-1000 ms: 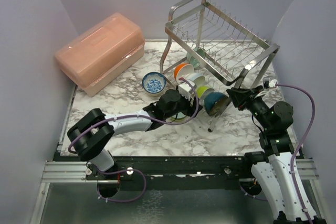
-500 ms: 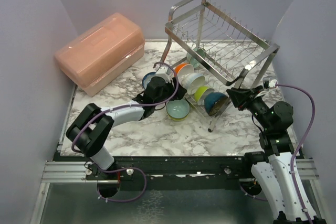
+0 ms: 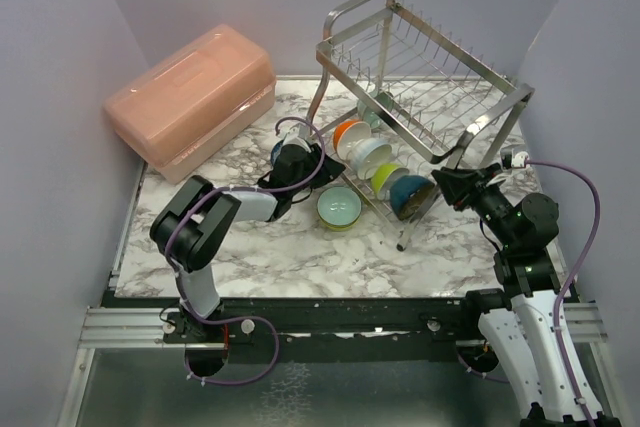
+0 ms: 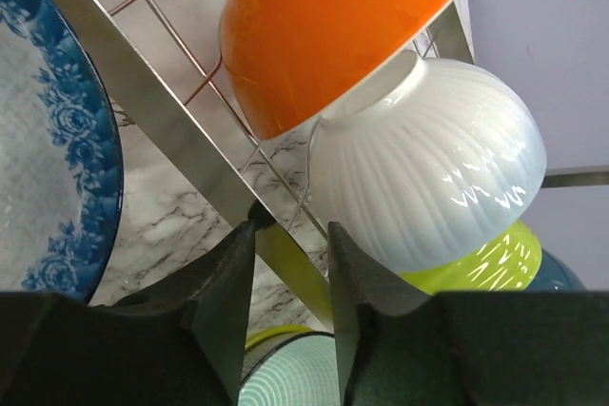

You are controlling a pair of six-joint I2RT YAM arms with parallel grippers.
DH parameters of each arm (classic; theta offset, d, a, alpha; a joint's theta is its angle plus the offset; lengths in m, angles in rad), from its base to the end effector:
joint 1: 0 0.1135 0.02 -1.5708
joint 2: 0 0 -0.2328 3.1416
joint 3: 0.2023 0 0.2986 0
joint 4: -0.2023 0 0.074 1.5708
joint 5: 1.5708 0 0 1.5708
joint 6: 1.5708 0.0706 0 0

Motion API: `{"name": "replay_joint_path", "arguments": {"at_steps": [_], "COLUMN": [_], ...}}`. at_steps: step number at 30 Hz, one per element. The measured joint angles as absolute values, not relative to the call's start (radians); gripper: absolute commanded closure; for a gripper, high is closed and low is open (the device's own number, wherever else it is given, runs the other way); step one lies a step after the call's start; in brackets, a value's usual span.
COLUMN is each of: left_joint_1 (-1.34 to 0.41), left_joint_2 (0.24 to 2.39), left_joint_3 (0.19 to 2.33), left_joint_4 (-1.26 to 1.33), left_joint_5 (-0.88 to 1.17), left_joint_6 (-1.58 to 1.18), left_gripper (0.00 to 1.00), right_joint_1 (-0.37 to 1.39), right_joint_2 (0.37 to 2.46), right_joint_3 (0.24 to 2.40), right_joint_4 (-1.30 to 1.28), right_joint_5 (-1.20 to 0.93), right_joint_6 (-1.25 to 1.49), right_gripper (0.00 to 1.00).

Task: Load the bowls into the dish rack
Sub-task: Adjust the dish rack at the center of the board.

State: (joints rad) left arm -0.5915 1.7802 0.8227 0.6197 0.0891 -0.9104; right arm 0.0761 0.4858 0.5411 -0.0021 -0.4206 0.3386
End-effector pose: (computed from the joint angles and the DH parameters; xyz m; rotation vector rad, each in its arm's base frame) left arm 0.3468 -0.2405 0.0887 -0.2634 2.0486 -1.0655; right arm 0.2382 0.0471 0.3056 -0.1403 1.5514 0.6474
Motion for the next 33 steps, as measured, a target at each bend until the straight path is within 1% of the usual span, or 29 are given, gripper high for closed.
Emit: {"name": "replay_joint_path", "arguments": {"at_steps": [1,6,11,23,33], "left_joint_1": [-0.589,-0.585,-0.582,-0.577,-0.569], "left_joint_2": [1.79,1.827,1.858,2.022,2.145], "left_joint_3": [0.823,0.832,0.871,1.095,1.272], "left_joint_4": [0.631,0.665,0.664,0.648,0.63], "left_joint_5": [0.093,0.105,0.115,0.175,0.214], "left_joint_6": [-0.919,-0.936,-0.934,-0.896,-0.879], "left_gripper": [0.7,0.76,0.81,0.82,0.82], "right_joint_1": [0.075,0.07,0.06,0.049,0.044], "right_joint_2": [0.486,0.486,0.484,0.485,0.596], "right_joint_3": [0.541,0.541,0.541,0.512,0.511], "right_joint_4": [-0.002,-0.002,0.004,0.08,0.205], "right_joint_5": [-0.42,-0.432,-0.476,-0.585,-0.626], "right_joint_6": [0.338,0.324,0.307,0.285,0.29], "right_gripper": [0.96,0.99,0.99,0.99,0.99]}}
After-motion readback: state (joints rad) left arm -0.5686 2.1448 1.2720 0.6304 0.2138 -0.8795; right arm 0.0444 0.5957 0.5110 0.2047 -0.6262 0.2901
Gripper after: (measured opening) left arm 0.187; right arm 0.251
